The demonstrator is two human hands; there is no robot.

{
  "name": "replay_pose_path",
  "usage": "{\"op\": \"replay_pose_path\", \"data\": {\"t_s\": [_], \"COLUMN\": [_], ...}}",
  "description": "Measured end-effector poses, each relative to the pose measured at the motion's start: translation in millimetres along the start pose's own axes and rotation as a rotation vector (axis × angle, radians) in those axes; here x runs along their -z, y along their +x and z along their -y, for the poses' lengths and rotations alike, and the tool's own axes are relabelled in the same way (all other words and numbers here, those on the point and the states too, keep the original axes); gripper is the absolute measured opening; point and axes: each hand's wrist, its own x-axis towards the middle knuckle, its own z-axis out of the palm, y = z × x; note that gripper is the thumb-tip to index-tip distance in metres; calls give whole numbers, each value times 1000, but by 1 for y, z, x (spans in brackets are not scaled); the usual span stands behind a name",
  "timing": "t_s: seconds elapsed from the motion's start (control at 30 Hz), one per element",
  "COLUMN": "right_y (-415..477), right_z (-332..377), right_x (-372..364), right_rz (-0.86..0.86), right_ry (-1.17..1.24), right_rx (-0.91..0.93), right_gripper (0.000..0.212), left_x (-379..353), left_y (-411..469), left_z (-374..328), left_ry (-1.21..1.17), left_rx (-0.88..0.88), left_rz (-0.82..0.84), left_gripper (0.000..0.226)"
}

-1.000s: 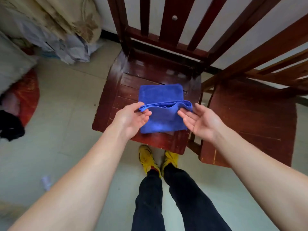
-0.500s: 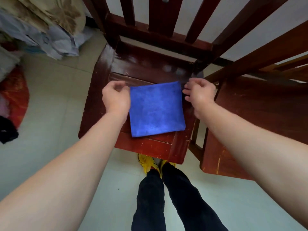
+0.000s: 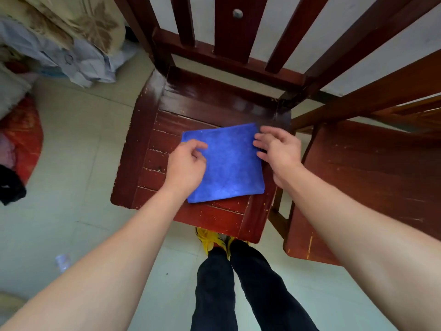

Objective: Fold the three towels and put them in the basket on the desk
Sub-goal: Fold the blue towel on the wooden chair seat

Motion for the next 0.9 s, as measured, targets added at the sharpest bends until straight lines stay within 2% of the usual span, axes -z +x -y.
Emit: {"op": "replay_pose_path", "data": {"t_s": [0.07,0.13,0.23,0.33,0.43,0.5,0.53,0.6,0.7,0.9], "right_y": [-17,-31,-29,-19,-15,-10,-7,-2,4,7], "right_z": [-13,-36,-61,-60,-48,-40,-38,-38,-40,-49], "right_x": [9,21,49,67,62,47,38,20,9,15], "right_rz": [78,190,131,61,10,-6,5,34,60,144], "right_ry": [-43,-151,-212,-304,-498,-572,-611,-737,-840,-446], "right_rx": [-39,-163,-270,-189,8,79,78,48,-27,-158], "right_gripper": [14,11,7,18,29,42,50,59,52,25], "left_x": [-1,-4,-5,-1,3,1,-2,-5,-7,-9], "left_y": [-21,-38,-48,-50,-44,-31,-23,-6,8,17], "left_z": [8,25,47,44,29,16,9,1,3,3], "left_ry": [47,120,233,350,559,703,812,1018,1148,1203], "left_rx": [3,65,89,11,-295,-513,-549,-522,-514,-472], "left_rz": [75,193,216,130,25,71,146,271,262,242], "left_gripper": [25,19,21,22,26,41,54,79,104,133]}}
